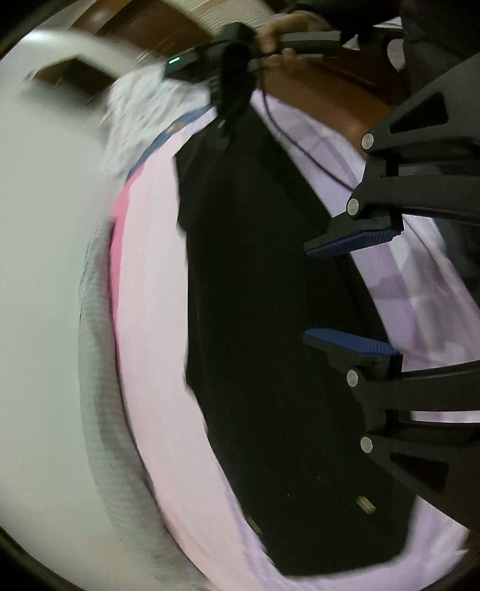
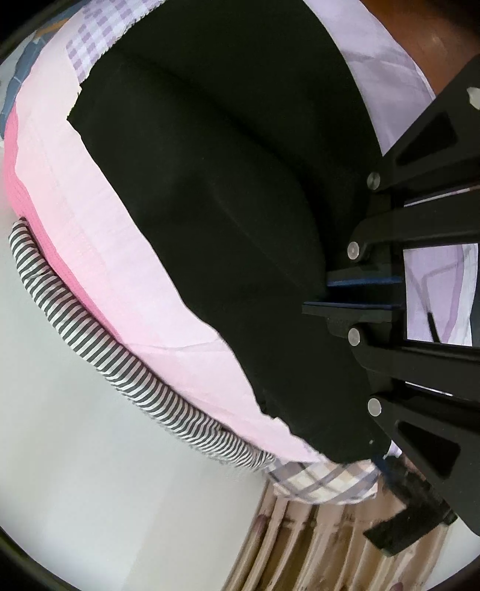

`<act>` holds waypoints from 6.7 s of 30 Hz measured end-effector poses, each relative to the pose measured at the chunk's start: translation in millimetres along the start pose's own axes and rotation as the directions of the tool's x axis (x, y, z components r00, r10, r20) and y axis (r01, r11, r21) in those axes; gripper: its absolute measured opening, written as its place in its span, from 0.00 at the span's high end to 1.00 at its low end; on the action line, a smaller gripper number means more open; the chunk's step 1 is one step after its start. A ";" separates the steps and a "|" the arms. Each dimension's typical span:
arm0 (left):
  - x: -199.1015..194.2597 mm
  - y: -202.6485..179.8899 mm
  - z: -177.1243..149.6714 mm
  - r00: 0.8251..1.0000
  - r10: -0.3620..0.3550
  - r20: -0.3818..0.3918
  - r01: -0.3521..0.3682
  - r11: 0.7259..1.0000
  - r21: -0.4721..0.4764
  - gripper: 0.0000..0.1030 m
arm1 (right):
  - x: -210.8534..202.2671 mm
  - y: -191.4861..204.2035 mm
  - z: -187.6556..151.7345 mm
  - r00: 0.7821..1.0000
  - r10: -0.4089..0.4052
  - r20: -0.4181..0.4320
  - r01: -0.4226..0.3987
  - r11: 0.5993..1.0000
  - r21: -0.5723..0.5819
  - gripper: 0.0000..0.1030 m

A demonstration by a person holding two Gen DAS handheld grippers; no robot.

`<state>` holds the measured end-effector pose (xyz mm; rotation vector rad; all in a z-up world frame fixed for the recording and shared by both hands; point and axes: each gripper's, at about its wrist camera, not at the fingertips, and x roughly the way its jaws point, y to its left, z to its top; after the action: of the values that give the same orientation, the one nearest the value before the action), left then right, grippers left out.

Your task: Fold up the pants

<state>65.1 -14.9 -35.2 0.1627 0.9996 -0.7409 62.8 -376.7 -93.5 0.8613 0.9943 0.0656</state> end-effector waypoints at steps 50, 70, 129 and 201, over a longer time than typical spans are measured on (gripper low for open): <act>111.2 -106.1 49.3 0.995 0.000 -0.101 0.026 0.966 0.258 0.95 | -36.8 -114.1 81.6 0.963 -0.177 0.204 0.120 0.956 0.267 0.88; 131.8 -73.5 47.9 0.986 -0.030 -0.162 0.051 0.990 0.128 0.95 | 8.6 -43.1 150.7 0.984 -0.070 0.162 0.058 0.995 0.080 0.75; 134.9 -129.9 18.9 0.988 0.039 -0.149 0.030 0.902 0.431 0.94 | -107.6 -149.1 17.4 0.907 -0.317 0.277 0.210 0.911 0.354 0.96; 49.0 62.9 -42.4 0.996 0.082 -0.022 -0.084 0.991 -0.108 0.60 | 238.2 237.8 61.8 0.949 -0.116 -0.294 -0.087 0.798 -0.596 0.69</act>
<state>90.8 27.2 -110.9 0.1162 1.0412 -0.6085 322.0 -153.4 -88.8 0.2460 1.1866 0.5013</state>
